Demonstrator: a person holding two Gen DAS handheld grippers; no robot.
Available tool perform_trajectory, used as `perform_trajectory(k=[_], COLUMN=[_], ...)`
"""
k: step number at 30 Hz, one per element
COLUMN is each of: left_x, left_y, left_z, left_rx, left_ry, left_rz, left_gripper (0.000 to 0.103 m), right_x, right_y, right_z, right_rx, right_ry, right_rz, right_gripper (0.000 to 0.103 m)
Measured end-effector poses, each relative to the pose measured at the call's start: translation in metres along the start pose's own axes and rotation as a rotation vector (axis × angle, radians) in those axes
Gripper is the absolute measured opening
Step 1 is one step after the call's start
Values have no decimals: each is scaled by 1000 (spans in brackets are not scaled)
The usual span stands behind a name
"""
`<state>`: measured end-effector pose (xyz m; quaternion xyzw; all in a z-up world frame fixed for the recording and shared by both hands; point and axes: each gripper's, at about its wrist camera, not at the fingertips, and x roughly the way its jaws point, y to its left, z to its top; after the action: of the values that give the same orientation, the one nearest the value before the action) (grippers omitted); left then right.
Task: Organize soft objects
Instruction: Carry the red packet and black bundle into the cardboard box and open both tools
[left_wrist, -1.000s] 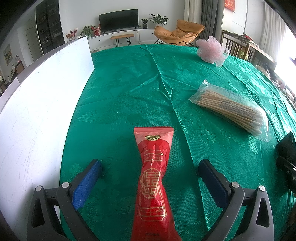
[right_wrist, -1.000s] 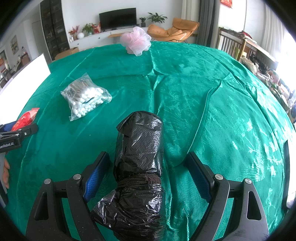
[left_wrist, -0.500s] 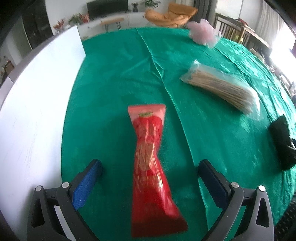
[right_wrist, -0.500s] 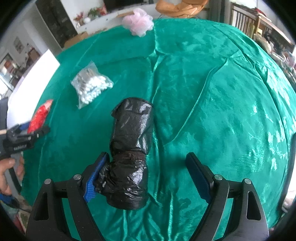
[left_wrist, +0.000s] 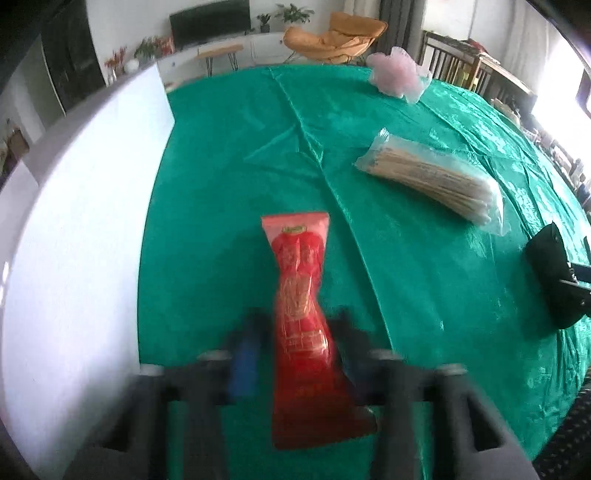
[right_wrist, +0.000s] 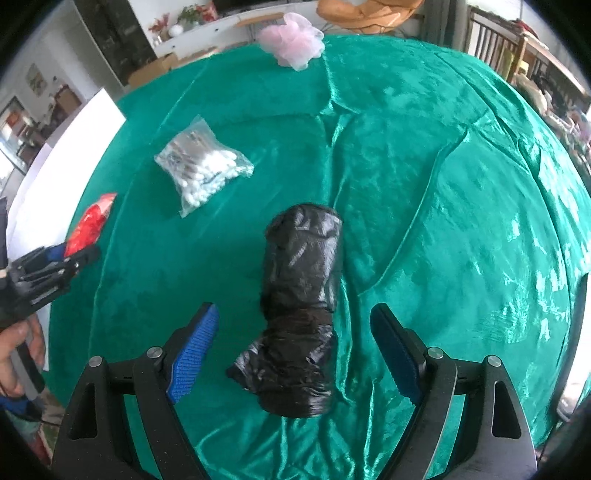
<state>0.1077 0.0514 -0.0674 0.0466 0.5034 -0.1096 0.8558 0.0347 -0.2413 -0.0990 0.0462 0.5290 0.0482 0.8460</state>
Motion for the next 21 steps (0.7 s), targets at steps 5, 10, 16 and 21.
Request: perform_trajectory(k=[5, 10, 16, 21], left_x=[-6, -48, -122, -174], left_y=[5, 15, 40, 96], left_z=[-5, -17, -12, -19], left_rx=[-57, -160, -231, -259], left_ry=[-35, -102, -232, -319], left_rz=[-78, -238, -332, -228], left_gripper=[15, 15, 15, 15], right_x=[-2, -35, -89, -122], right_y=[-1, 5, 63, 159], right_z=[-2, -9, 12, 33], right_rx=[5, 19, -48, -150], right_ry=[-15, -85, -175, -216], right_rz=[-53, -26, 123, 346], right_gripper=[38, 37, 38, 38])
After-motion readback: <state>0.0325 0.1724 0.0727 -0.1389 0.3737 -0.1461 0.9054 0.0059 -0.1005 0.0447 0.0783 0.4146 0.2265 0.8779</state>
